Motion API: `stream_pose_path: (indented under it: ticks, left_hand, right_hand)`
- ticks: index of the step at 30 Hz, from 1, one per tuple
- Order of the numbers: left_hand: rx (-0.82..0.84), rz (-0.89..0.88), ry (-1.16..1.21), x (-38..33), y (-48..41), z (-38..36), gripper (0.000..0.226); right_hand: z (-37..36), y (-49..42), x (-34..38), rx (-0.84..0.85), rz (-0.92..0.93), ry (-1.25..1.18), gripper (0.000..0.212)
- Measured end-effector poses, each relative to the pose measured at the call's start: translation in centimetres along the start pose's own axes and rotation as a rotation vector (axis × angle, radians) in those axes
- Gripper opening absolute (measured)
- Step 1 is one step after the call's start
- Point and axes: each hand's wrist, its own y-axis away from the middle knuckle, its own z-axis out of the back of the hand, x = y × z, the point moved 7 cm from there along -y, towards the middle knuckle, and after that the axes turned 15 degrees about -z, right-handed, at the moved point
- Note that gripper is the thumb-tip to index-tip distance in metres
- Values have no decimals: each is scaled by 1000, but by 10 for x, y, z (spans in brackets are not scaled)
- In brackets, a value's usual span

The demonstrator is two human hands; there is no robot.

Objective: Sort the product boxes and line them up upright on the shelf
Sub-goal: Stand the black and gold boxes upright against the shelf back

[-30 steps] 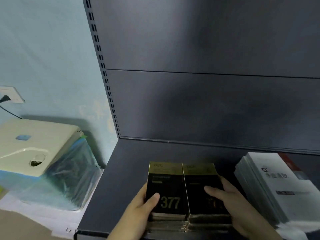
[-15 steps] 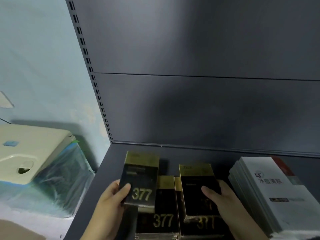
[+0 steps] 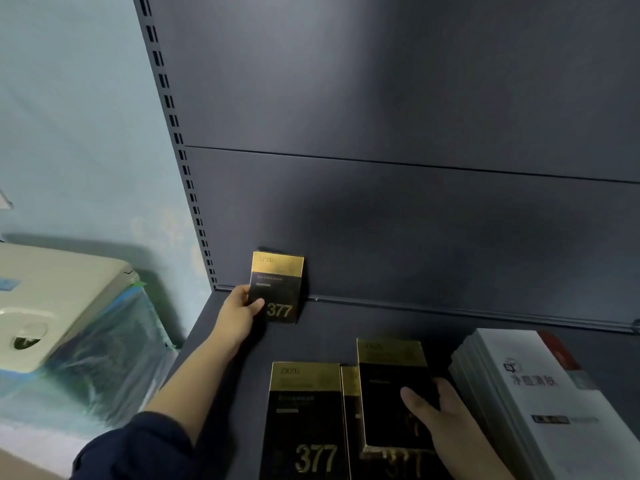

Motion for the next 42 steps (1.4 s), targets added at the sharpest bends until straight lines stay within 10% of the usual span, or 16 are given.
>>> stream_pose_path:
  ticks: [8, 16, 32, 42]
  left_hand:
    - [-188, -124, -106, -29, 49, 8, 45]
    - [343, 30, -116, -24, 171, -16, 55]
    - [-181, -131, 284, -38, 96, 49, 31]
    - [-224, -201, -13, -8, 16, 13, 30]
  right_hand:
    - [2, 8, 2, -77, 109, 32, 30]
    - [2, 8, 0, -90, 109, 11, 29]
    - [1, 10, 3, -118, 140, 53, 34]
    - [5, 10, 2, -128, 106, 74, 44]
